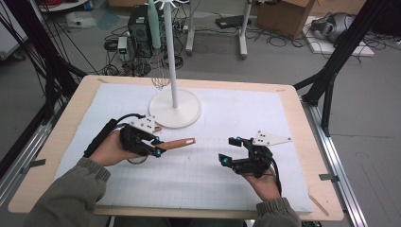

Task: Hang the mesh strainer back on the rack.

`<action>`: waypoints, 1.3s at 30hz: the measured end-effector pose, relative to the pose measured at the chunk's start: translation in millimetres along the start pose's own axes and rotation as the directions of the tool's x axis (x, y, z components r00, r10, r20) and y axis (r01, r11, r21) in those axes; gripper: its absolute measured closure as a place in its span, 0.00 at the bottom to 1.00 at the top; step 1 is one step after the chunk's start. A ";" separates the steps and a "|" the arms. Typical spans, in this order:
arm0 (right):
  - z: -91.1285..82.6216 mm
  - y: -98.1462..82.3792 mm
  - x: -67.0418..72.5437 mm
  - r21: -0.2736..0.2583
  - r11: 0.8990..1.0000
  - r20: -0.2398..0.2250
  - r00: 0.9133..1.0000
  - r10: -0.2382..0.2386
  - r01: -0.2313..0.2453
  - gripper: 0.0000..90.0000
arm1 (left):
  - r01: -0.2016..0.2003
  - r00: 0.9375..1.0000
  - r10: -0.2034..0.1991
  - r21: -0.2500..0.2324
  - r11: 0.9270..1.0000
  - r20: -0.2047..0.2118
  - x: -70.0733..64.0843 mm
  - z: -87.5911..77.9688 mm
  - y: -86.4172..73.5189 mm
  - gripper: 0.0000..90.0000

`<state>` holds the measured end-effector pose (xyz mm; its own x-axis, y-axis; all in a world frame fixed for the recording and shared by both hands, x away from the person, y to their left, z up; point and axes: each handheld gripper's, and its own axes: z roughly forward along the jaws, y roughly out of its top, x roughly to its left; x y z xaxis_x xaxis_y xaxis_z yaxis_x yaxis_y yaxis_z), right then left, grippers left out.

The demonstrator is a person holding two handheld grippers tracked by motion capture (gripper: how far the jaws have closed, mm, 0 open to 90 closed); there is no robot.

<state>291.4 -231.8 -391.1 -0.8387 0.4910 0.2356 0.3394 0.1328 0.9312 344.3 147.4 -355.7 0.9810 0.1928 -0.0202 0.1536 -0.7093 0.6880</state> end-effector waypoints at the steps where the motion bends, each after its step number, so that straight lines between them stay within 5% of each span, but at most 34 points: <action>1: 0.6 1.3 0.1 -0.010 1.000 -0.007 1.000 0.003 -0.003 0.21 | -0.001 1.000 0.001 -0.001 1.000 0.002 0.2 -0.2 0.8 0.79; 24: 27.2 26.1 6.9 0.005 1.000 -0.070 0.998 -0.003 0.003 0.21 | -0.030 0.999 0.033 -0.068 0.997 0.037 -9.1 -2.7 21.0 0.79; 39: 61.0 24.5 17.6 0.059 0.998 -0.139 0.990 0.006 0.002 0.33 | -0.042 0.997 0.049 -0.112 0.993 0.056 -17.2 0.6 33.2 0.79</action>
<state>310.9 -167.4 -381.2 -0.8876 0.3677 0.2775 0.3621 0.1846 0.9137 332.6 120.1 -333.0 0.9924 0.1197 -0.0276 0.0980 -0.6361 0.7654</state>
